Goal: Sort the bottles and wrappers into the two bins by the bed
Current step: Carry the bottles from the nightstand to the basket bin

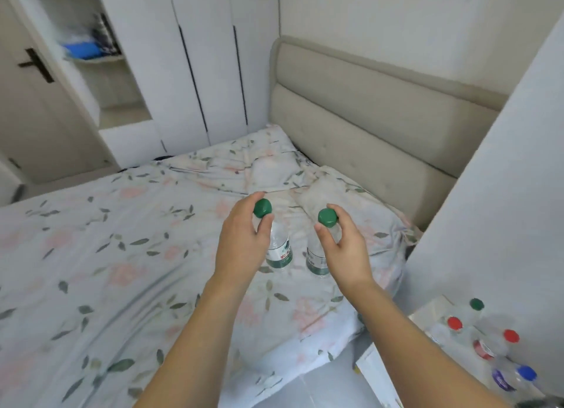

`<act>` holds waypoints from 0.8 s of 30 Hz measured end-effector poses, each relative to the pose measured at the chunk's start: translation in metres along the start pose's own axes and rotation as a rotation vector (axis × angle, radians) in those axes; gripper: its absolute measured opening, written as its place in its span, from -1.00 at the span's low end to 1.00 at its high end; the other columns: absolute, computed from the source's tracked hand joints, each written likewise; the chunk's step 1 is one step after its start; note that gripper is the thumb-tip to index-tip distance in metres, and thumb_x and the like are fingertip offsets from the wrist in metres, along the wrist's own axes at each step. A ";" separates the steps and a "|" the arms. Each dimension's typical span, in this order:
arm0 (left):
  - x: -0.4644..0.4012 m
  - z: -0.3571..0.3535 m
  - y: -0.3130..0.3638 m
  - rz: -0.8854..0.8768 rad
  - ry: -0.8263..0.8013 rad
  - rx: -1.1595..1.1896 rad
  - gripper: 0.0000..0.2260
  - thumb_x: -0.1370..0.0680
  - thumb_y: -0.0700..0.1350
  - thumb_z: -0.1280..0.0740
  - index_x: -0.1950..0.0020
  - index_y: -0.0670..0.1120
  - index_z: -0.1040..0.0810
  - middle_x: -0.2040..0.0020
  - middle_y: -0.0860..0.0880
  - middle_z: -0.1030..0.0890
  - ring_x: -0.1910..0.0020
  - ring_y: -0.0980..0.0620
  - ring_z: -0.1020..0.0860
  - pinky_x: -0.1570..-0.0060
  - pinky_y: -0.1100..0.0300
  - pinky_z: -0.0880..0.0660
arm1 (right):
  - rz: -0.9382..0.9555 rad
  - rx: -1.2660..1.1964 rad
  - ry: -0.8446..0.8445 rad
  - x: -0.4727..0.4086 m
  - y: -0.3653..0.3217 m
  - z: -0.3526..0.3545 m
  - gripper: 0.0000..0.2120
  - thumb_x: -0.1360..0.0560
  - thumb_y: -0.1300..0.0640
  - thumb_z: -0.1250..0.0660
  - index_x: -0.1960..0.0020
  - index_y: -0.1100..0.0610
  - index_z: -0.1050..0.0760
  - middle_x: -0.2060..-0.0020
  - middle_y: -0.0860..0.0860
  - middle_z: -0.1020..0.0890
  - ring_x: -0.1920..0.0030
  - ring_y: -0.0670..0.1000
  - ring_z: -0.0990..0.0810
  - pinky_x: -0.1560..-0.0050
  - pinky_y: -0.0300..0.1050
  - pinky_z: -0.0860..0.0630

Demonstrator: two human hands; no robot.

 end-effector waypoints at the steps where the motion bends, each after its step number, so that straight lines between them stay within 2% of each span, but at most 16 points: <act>1: 0.004 0.027 -0.015 0.029 0.040 -0.006 -0.65 -0.58 -0.12 -0.32 -0.38 -0.01 -0.45 -0.28 0.09 -0.52 -0.23 0.11 -0.47 -0.24 0.20 -0.40 | 0.015 -0.012 -0.043 0.003 -0.012 -0.026 -0.62 -0.57 0.00 -0.30 -0.37 -0.04 -0.38 -0.25 -0.16 -0.51 -0.28 -0.15 -0.43 -0.36 -0.10 -0.37; 4: 0.024 0.111 -0.058 0.096 0.163 -0.017 -0.67 -0.59 -0.12 -0.31 -0.36 -0.01 -0.46 -0.24 0.13 -0.51 -0.21 0.17 -0.46 -0.22 0.13 -0.44 | 0.065 -0.052 -0.159 0.024 -0.052 -0.105 -0.62 -0.56 0.00 -0.31 -0.36 -0.08 -0.38 -0.27 -0.16 -0.49 -0.31 -0.15 -0.41 -0.38 -0.06 -0.36; 7: 0.052 0.199 -0.100 0.161 0.274 -0.054 -0.67 -0.60 -0.11 -0.30 -0.37 0.02 -0.45 -0.23 0.14 -0.50 -0.18 0.18 -0.46 -0.15 0.21 -0.44 | 0.117 -0.104 -0.273 0.057 -0.096 -0.187 -0.61 -0.56 0.01 -0.31 -0.37 -0.11 -0.38 -0.29 -0.17 -0.47 -0.33 -0.14 -0.39 -0.38 -0.04 -0.35; 10: 0.087 0.288 -0.140 0.219 0.381 -0.105 -0.66 -0.61 -0.12 -0.30 -0.39 -0.01 -0.45 -0.26 0.12 -0.50 -0.19 0.25 -0.42 -0.20 0.25 -0.41 | 0.170 -0.147 -0.399 0.102 -0.144 -0.270 -0.62 -0.57 -0.01 -0.30 -0.37 -0.11 -0.38 -0.29 -0.16 -0.48 -0.33 -0.13 -0.40 -0.36 -0.04 -0.37; 14: 0.143 0.400 -0.185 0.288 0.530 -0.194 -0.66 -0.60 -0.16 -0.31 -0.38 -0.05 -0.46 -0.27 0.07 -0.53 -0.22 0.15 -0.46 -0.22 0.23 -0.40 | 0.252 -0.220 -0.563 0.173 -0.210 -0.369 -0.65 -0.57 0.00 -0.29 -0.34 -0.13 -0.38 -0.19 -0.27 -0.48 -0.27 -0.19 -0.41 -0.33 -0.10 -0.38; 17: 0.191 0.474 -0.212 0.340 0.631 -0.282 -0.67 -0.59 -0.16 -0.31 -0.37 -0.06 -0.47 -0.21 0.07 -0.54 -0.10 0.12 -0.49 -0.13 0.32 -0.38 | 0.313 -0.251 -0.688 0.231 -0.252 -0.435 -0.65 -0.57 -0.02 -0.29 -0.34 -0.13 -0.38 -0.22 -0.22 -0.50 -0.27 -0.17 -0.43 -0.33 -0.08 -0.39; 20: 0.242 0.540 -0.233 0.389 0.727 -0.350 -0.67 -0.59 -0.17 -0.31 -0.36 -0.08 -0.48 -0.22 0.03 -0.55 -0.14 0.12 -0.49 -0.17 0.22 -0.44 | 0.356 -0.287 -0.805 0.288 -0.287 -0.492 -0.63 -0.56 -0.04 -0.29 -0.36 -0.11 -0.39 -0.26 -0.20 -0.50 -0.29 -0.17 -0.42 -0.35 -0.02 -0.40; 24: 0.307 0.613 -0.250 0.478 0.854 -0.430 -0.68 -0.59 -0.19 -0.30 -0.35 -0.07 -0.48 -0.22 0.05 -0.54 -0.10 0.27 -0.42 -0.08 0.57 -0.27 | 0.401 -0.320 -0.929 0.359 -0.328 -0.549 -0.64 -0.56 -0.01 -0.30 -0.35 -0.10 -0.39 -0.24 -0.20 -0.50 -0.26 -0.16 -0.43 -0.34 -0.03 -0.40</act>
Point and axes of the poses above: each hand's wrist, its own x-axis away from the middle knuckle, its own z-axis out of the back of the hand, y = z × x, the point moved 6 cm from there along -x, towards the middle knuckle
